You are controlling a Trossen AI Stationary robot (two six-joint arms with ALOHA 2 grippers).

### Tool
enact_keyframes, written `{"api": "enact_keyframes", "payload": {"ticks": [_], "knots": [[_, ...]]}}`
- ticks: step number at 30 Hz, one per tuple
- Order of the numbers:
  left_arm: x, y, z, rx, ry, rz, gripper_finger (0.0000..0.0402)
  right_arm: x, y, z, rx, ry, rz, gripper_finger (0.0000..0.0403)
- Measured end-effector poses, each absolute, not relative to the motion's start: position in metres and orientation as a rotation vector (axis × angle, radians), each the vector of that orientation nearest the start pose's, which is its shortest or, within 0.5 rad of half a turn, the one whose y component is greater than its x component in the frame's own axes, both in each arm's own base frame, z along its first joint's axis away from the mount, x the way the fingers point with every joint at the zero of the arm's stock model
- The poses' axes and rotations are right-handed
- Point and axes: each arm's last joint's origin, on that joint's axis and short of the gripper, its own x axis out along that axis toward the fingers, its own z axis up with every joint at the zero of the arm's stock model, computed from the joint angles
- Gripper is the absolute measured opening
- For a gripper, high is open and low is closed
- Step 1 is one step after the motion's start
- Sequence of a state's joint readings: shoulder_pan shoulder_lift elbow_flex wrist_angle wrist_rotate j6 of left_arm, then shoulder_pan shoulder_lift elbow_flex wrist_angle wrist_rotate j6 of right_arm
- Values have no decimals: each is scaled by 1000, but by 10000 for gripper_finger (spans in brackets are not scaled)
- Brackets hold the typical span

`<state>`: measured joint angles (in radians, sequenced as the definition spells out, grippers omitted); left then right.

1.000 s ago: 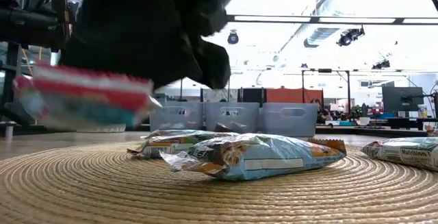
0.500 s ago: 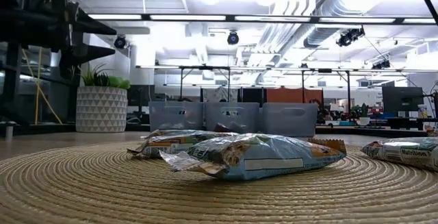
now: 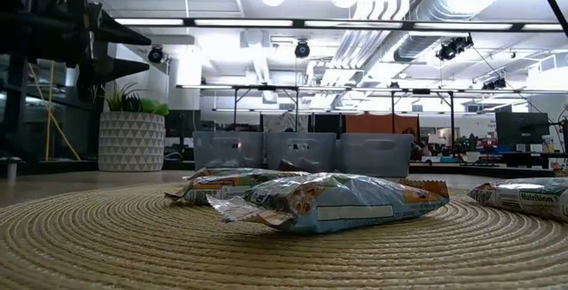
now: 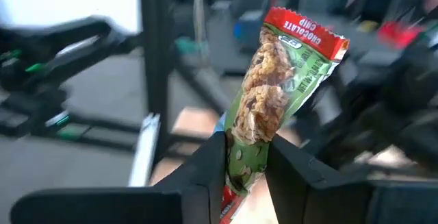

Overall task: Pick and place Granola Bars by type
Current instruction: Put the red granola bar into the middle black bin

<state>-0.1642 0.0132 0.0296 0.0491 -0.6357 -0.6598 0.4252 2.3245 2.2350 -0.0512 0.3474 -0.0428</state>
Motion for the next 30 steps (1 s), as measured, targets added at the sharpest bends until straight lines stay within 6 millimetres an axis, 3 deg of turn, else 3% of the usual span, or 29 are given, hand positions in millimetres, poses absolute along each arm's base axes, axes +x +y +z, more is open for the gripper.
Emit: {"api": "enact_keyframes", "payload": {"ticks": [9, 15, 23, 30], "knots": [[92, 2, 177, -673, -215, 435, 211, 499, 197, 376, -235, -111, -124, 83], [92, 2, 177, -673, -214, 435, 211, 493, 172, 399, -275, -173, -337, 83], [92, 2, 177, -673, -214, 435, 211, 490, 125, 419, -306, -120, -630, 83], [92, 2, 177, -672, -212, 436, 211, 490, 65, 428, -302, -30, -869, 83]]}}
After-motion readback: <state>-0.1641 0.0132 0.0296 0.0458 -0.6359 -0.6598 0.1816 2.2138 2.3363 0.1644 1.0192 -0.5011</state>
